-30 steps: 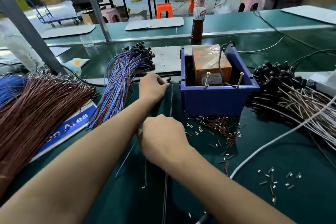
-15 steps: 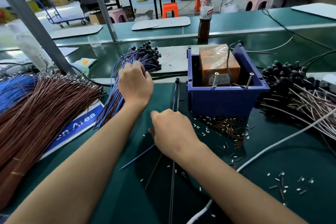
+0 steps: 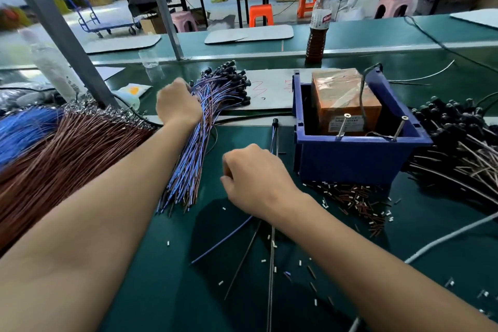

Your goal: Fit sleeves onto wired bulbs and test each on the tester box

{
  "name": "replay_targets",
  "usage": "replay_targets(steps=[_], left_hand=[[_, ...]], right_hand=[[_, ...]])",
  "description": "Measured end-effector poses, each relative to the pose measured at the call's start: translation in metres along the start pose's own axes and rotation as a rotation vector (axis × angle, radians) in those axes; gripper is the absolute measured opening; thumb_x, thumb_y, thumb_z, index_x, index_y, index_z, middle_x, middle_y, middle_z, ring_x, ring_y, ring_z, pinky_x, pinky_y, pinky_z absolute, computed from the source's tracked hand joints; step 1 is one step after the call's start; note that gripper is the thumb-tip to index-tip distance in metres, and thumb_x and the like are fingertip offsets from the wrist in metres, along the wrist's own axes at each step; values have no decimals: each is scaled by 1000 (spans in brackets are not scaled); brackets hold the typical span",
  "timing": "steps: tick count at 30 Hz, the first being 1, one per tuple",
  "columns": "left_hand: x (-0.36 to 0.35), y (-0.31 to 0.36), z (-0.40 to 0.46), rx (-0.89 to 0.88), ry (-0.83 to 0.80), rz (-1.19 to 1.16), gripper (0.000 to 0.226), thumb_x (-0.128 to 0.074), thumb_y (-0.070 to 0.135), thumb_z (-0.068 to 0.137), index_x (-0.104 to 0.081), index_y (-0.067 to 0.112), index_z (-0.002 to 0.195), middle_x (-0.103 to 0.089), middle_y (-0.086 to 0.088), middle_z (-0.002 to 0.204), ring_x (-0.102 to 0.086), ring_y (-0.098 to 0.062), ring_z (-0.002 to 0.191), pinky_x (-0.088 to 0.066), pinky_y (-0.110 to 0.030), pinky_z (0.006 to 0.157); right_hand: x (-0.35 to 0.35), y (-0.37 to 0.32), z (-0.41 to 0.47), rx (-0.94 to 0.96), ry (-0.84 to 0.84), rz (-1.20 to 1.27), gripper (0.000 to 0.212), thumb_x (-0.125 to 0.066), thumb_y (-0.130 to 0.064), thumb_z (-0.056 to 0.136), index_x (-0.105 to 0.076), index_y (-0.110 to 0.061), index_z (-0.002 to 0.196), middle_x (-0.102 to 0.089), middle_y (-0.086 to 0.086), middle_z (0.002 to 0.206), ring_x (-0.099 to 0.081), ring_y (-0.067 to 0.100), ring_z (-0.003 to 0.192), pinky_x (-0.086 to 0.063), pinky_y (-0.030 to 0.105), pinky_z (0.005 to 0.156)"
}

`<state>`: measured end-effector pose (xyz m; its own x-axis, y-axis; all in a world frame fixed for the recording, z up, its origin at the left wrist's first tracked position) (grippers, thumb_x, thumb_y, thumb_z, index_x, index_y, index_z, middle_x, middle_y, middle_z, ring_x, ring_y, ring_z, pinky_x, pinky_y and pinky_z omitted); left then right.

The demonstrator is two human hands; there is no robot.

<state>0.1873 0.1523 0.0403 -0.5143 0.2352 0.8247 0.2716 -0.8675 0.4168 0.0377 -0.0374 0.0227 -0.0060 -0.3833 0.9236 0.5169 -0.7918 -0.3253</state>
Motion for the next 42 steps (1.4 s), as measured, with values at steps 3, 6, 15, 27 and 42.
replay_targets(steps=[3, 6, 15, 27, 42], left_hand=[[2, 8, -4, -24, 109, -32, 15, -69, 23, 98, -75, 13, 106, -73, -12, 111, -64, -31, 109, -53, -40, 95], [6, 15, -7, -56, 163, -113, 17, -74, 30, 95, -79, 14, 97, -77, -9, 100, -69, -29, 100, -55, -37, 88], [40, 44, -13, 91, 319, -678, 15, -41, 16, 106, -49, 17, 93, -73, 6, 75, -74, -27, 77, -58, -44, 78], [136, 94, -74, -292, 140, -1044, 24, -48, 4, 86, -50, 15, 64, -57, -5, 55, -42, -12, 40, -32, -22, 43], [115, 25, -90, -244, -479, -109, 42, -65, 51, 97, -77, 16, 78, -76, -4, 80, -73, -28, 85, -58, -39, 86]], right_hand=[[-1, 3, 11, -41, 3, 40, 17, -63, -29, 96, -65, -12, 94, -65, 11, 92, -64, 41, 87, -49, 38, 71], [-1, 5, 17, -68, 0, 87, 18, -64, -33, 97, -67, -15, 96, -68, 11, 97, -65, 40, 92, -52, 38, 75], [-9, 7, 9, -96, 106, 295, 16, -67, -33, 95, -70, -19, 90, -71, 3, 84, -66, 33, 84, -58, 40, 77], [45, -11, 10, -230, 321, 1262, 33, -46, -46, 109, -58, -15, 104, -66, 10, 99, -66, 21, 66, -49, 34, 48], [-7, -22, 4, -624, -29, 1486, 25, -42, -19, 111, -63, -13, 99, -74, 7, 85, -60, 17, 62, -45, 16, 48]])
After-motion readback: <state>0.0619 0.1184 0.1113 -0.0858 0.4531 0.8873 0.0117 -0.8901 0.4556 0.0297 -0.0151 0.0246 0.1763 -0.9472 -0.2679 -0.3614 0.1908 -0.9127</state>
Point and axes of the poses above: each hand's wrist, its own z-axis towards the middle knuckle, its own x-axis out of the back of the hand, y = z × x, the point moved 2 cm from there along z, towards the middle knuckle
